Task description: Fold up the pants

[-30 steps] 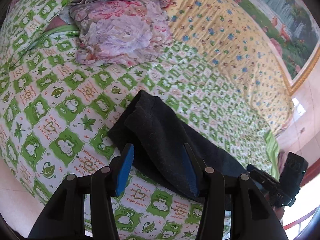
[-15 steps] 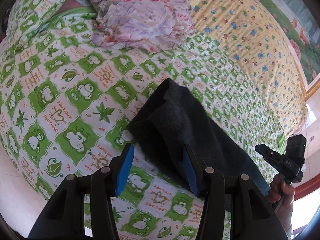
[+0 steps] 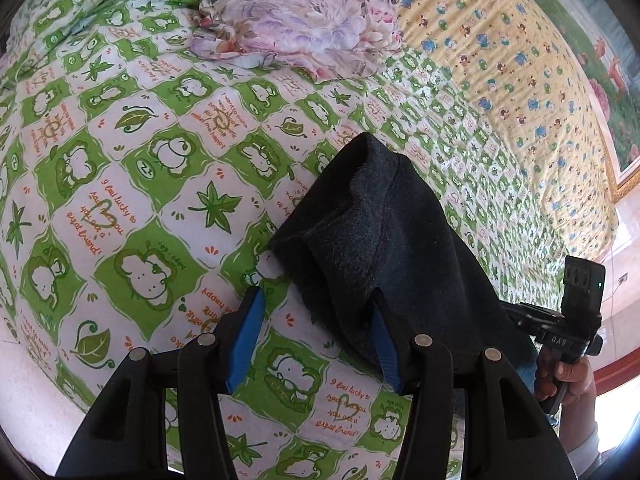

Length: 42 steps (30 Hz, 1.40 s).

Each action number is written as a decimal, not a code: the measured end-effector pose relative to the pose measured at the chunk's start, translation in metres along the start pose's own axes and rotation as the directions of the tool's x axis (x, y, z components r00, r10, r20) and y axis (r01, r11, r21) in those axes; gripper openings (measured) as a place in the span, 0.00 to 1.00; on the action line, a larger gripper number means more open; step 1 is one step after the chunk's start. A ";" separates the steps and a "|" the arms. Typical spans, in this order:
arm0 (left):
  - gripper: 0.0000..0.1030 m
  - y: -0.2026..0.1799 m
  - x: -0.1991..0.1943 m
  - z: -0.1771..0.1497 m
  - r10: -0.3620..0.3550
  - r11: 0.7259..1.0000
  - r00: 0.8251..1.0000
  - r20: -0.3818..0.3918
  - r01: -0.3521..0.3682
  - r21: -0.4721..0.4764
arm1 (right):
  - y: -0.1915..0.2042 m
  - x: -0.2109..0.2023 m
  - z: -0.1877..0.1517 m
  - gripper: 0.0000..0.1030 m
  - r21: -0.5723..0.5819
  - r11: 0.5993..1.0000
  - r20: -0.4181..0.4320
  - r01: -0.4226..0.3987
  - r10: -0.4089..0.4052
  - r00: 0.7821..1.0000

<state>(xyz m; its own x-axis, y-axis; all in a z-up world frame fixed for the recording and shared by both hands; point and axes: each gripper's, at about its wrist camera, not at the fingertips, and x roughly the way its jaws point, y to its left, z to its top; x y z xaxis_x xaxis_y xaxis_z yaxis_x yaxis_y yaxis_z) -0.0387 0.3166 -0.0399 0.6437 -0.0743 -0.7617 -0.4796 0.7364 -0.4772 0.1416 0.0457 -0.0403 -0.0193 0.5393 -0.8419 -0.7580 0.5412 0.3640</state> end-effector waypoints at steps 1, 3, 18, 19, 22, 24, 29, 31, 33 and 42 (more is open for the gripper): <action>0.52 -0.001 0.002 0.001 -0.005 1.000 1.000 -0.002 0.005 -0.001 | 0.004 0.002 0.000 0.31 -0.030 0.999 -0.015 0.016 -0.017 1.000; 0.52 -0.003 0.007 0.004 -0.004 1.000 1.000 -0.003 0.004 0.006 | 0.007 0.005 0.000 0.30 -0.062 0.997 -0.030 0.037 -0.039 0.999; 0.18 -0.045 -0.029 0.013 -0.112 0.985 0.977 0.180 0.086 0.150 | 0.030 -0.052 0.024 0.07 -0.101 0.958 0.198 0.268 -0.245 0.949; 0.18 -0.049 -0.034 0.014 -0.112 0.983 0.975 0.192 0.081 0.162 | 0.030 -0.049 0.026 0.07 -0.098 0.955 0.205 0.281 -0.257 0.944; 0.18 -0.058 -0.043 0.013 -0.095 0.976 0.971 0.218 0.048 0.214 | 0.027 -0.033 0.030 0.07 -0.098 0.946 0.202 0.308 -0.285 0.937; 0.18 -0.060 -0.039 0.013 -0.059 0.966 0.973 0.225 -0.001 0.258 | 0.024 -0.020 0.031 0.07 -0.088 0.943 0.205 0.321 -0.298 0.932; 0.18 -0.044 -0.015 0.019 -0.033 0.959 0.981 0.193 -0.024 0.283 | 0.019 0.009 0.028 0.07 -0.077 0.926 0.204 0.369 -0.348 0.915; 0.18 -0.037 0.000 0.020 -0.019 0.960 0.985 0.171 -0.030 0.279 | 0.015 0.013 0.025 0.07 -0.066 0.925 0.212 0.373 -0.353 0.911; 0.19 -0.032 0.012 0.020 0.001 0.960 0.989 0.146 -0.042 0.277 | 0.009 0.015 0.023 0.09 -0.044 0.934 0.198 0.355 -0.340 0.919; 0.37 -0.019 -0.008 0.016 0.059 0.977 0.984 0.169 -0.092 0.194 | 0.010 -0.037 0.006 0.18 0.067 0.939 0.249 0.339 -0.344 0.905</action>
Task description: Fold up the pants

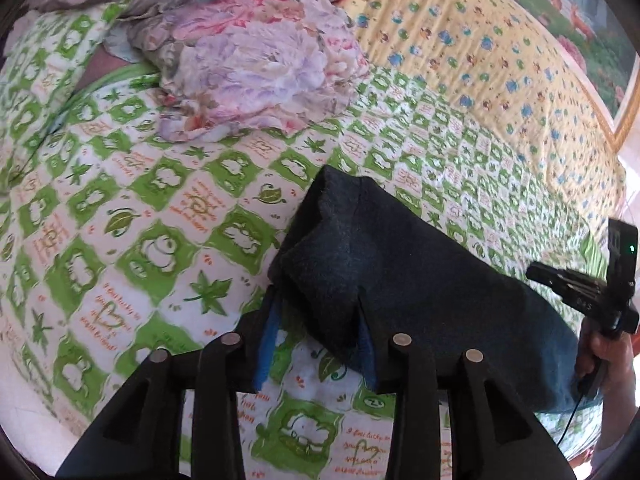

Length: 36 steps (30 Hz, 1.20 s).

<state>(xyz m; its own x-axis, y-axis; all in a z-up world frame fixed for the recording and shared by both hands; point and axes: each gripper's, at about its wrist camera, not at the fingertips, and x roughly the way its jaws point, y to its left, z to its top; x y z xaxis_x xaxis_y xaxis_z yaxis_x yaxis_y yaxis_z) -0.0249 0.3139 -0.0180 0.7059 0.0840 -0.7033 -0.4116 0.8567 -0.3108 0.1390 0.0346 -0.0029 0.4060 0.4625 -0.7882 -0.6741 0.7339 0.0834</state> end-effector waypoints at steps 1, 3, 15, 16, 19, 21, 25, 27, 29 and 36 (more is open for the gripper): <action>0.37 0.000 -0.006 0.000 0.002 1.000 1.000 0.012 -0.002 -0.009 | -0.002 -0.007 -0.003 0.18 0.017 1.000 0.010 -0.008 0.008 1.000; 0.37 -0.001 -0.020 0.001 0.015 1.000 0.999 0.040 -0.014 -0.018 | -0.007 -0.022 -0.010 0.19 0.056 0.998 0.027 -0.032 0.031 0.999; 0.45 -0.058 -0.052 -0.001 -0.098 0.993 0.994 0.052 0.094 0.065 | -0.028 -0.086 -0.085 0.35 0.246 0.966 0.081 -0.081 0.063 0.995; 0.45 -0.064 -0.050 -0.002 -0.107 0.992 0.993 0.045 0.104 0.074 | -0.030 -0.089 -0.091 0.35 0.261 0.962 0.081 -0.083 0.064 0.995; 0.45 -0.084 -0.045 -0.006 -0.132 0.986 0.991 0.026 0.129 0.108 | -0.035 -0.097 -0.108 0.35 0.291 0.954 0.078 -0.079 0.058 0.995; 0.47 -0.096 -0.043 -0.008 -0.149 0.981 0.989 0.012 0.147 0.127 | -0.039 -0.104 -0.117 0.36 0.312 0.947 0.089 -0.069 0.043 0.995; 0.51 -0.119 -0.037 -0.014 -0.177 0.970 0.984 -0.018 0.177 0.167 | -0.047 -0.124 -0.137 0.36 0.367 0.929 0.122 -0.056 0.011 0.992; 0.51 -0.131 -0.034 -0.018 -0.193 0.962 0.981 -0.037 0.196 0.187 | -0.050 -0.132 -0.145 0.36 0.390 0.919 0.130 -0.052 0.001 0.992; 0.52 -0.141 -0.031 -0.020 -0.207 0.955 0.977 -0.054 0.214 0.205 | -0.053 -0.140 -0.154 0.36 0.410 0.911 0.132 -0.038 -0.018 0.991; 0.53 -0.179 -0.017 -0.031 -0.255 0.922 0.959 -0.121 0.279 0.268 | -0.060 -0.157 -0.182 0.36 0.459 0.888 0.129 -0.003 -0.063 0.990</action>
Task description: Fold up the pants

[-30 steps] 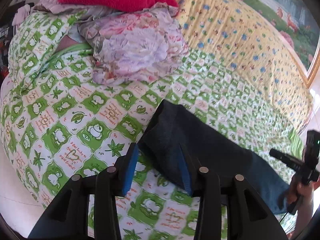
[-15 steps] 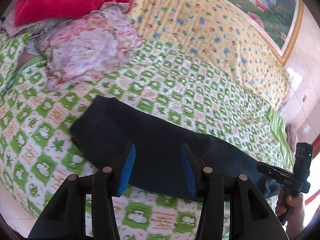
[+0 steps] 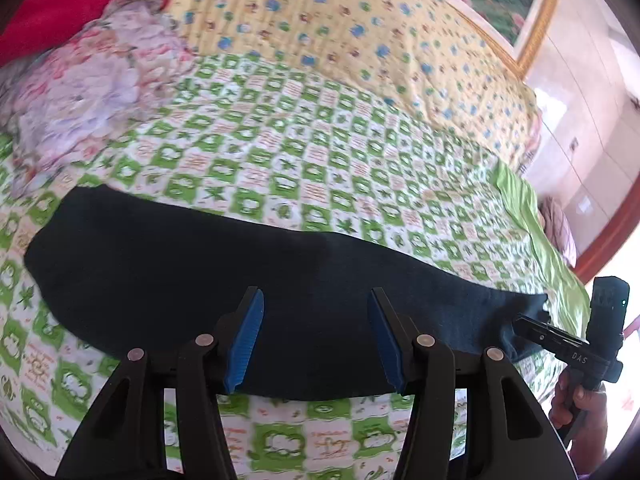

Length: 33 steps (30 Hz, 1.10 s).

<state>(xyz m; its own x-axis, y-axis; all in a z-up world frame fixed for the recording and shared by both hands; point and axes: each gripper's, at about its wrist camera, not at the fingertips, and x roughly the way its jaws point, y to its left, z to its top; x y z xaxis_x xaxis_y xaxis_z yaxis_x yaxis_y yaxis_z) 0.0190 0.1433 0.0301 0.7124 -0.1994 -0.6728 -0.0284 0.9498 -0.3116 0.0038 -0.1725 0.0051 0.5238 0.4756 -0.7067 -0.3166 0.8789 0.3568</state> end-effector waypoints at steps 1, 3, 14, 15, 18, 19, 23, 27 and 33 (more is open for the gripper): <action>0.54 -0.007 0.004 0.000 -0.003 1.000 1.000 -0.006 0.003 0.019 | -0.003 -0.002 -0.003 0.37 0.010 1.000 0.001 0.007 -0.007 1.000; 0.55 -0.019 0.010 0.001 -0.019 0.999 1.000 -0.018 0.020 0.051 | -0.010 -0.007 -0.007 0.37 0.029 0.999 0.004 0.016 -0.016 1.000; 0.59 -0.089 0.042 0.005 -0.110 0.972 0.989 -0.096 0.127 0.195 | -0.041 -0.042 -0.032 0.37 0.130 0.988 0.056 0.080 -0.088 0.994; 0.59 -0.096 0.045 0.005 -0.118 0.968 0.988 -0.104 0.138 0.211 | -0.044 -0.045 -0.035 0.38 0.141 0.986 0.059 0.083 -0.092 0.994; 0.62 -0.118 0.055 0.005 -0.140 0.951 0.982 -0.127 0.169 0.259 | -0.056 -0.055 -0.046 0.38 0.183 0.978 0.068 0.104 -0.118 0.991; 0.62 -0.126 0.059 0.005 -0.147 0.944 0.980 -0.135 0.180 0.275 | -0.061 -0.059 -0.049 0.39 0.201 0.974 0.072 0.109 -0.125 0.989; 0.63 -0.154 0.074 0.004 -0.180 0.916 0.968 -0.177 0.230 0.329 | -0.077 -0.072 -0.060 0.40 0.271 0.954 0.084 0.130 -0.158 0.984; 0.64 -0.182 0.094 0.005 -0.231 0.881 0.939 -0.253 0.313 0.356 | -0.093 -0.083 -0.066 0.42 0.334 0.929 0.098 0.156 -0.199 0.975; 0.64 -0.224 0.121 0.003 -0.256 0.824 0.904 -0.341 0.389 0.413 | -0.104 -0.090 -0.072 0.43 0.394 0.900 0.098 0.184 -0.240 0.966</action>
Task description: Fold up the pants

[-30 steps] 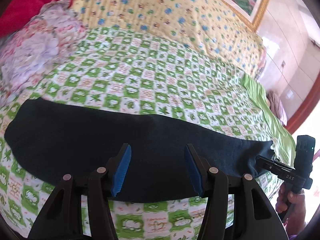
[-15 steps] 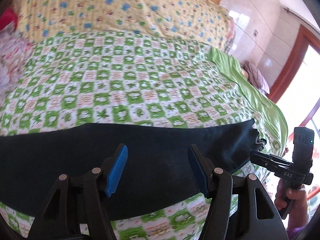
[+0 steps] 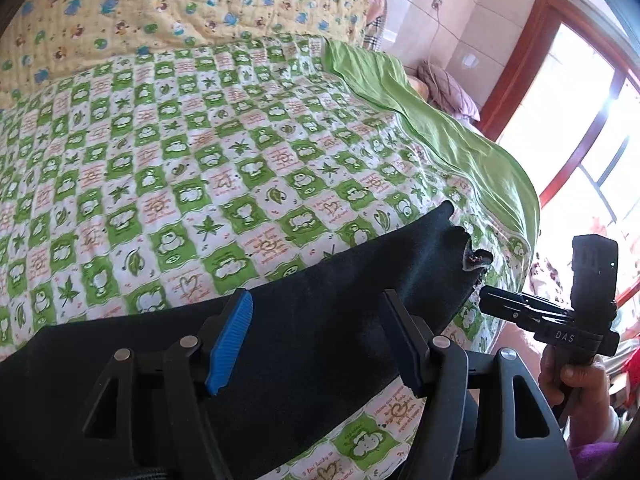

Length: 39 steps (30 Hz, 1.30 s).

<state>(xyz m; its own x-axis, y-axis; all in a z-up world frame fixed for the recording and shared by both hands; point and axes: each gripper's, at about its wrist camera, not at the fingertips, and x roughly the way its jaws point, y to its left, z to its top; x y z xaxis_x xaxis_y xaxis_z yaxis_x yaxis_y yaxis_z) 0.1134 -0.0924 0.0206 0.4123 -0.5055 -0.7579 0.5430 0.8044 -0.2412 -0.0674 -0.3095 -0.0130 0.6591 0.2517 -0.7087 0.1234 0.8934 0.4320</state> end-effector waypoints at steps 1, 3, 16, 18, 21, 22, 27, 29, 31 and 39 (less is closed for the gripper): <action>0.64 -0.003 0.004 0.003 -0.005 1.000 1.000 -0.006 0.005 0.010 | -0.002 0.000 0.000 0.43 0.009 1.000 0.000 0.003 -0.003 1.000; 0.64 -0.008 0.012 0.011 -0.014 0.999 1.000 -0.019 0.015 0.031 | -0.006 0.001 0.000 0.43 0.040 0.999 -0.001 0.010 -0.010 1.000; 0.65 -0.046 0.077 0.058 -0.091 0.978 0.981 -0.169 0.120 0.170 | -0.042 0.017 0.006 0.41 0.342 0.931 0.094 -0.127 0.100 0.990; 0.65 -0.053 0.088 0.062 -0.111 0.970 0.972 -0.205 0.151 0.192 | -0.044 0.017 0.006 0.24 0.330 0.936 0.095 -0.124 0.098 0.991; 0.65 -0.064 0.106 0.067 -0.129 0.957 0.959 -0.252 0.187 0.222 | -0.051 0.015 0.002 0.16 0.311 0.939 0.088 -0.147 0.126 0.988; 0.65 -0.066 0.111 0.069 -0.124 0.955 0.957 -0.262 0.187 0.231 | -0.051 0.014 0.001 0.15 0.302 0.941 0.087 -0.152 0.131 0.988; 0.64 -0.087 0.138 0.078 -0.153 0.927 0.931 -0.331 0.251 0.278 | -0.052 0.012 -0.002 0.15 0.253 0.953 0.093 -0.165 0.146 0.985; 0.63 -0.098 0.149 0.078 -0.171 0.908 0.913 -0.371 0.291 0.300 | -0.052 0.013 -0.001 0.15 0.239 0.957 0.092 -0.164 0.145 0.985; 0.61 -0.109 0.159 0.077 -0.167 0.894 0.901 -0.401 0.310 0.325 | -0.050 0.012 -0.001 0.15 0.219 0.963 0.091 -0.158 0.141 0.986; 0.18 -0.113 0.181 0.084 -0.272 0.880 0.870 -0.411 0.397 0.260 | -0.051 0.015 -0.001 0.15 0.181 0.970 0.095 -0.165 0.150 0.984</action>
<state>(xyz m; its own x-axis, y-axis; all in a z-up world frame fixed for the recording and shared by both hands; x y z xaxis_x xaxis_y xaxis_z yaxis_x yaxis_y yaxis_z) 0.1878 -0.3003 -0.0385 -0.0896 -0.5300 -0.8432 0.8317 0.4260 -0.3561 -0.0650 -0.3510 -0.0464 0.7373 0.3463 -0.5801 0.1451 0.7575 0.6366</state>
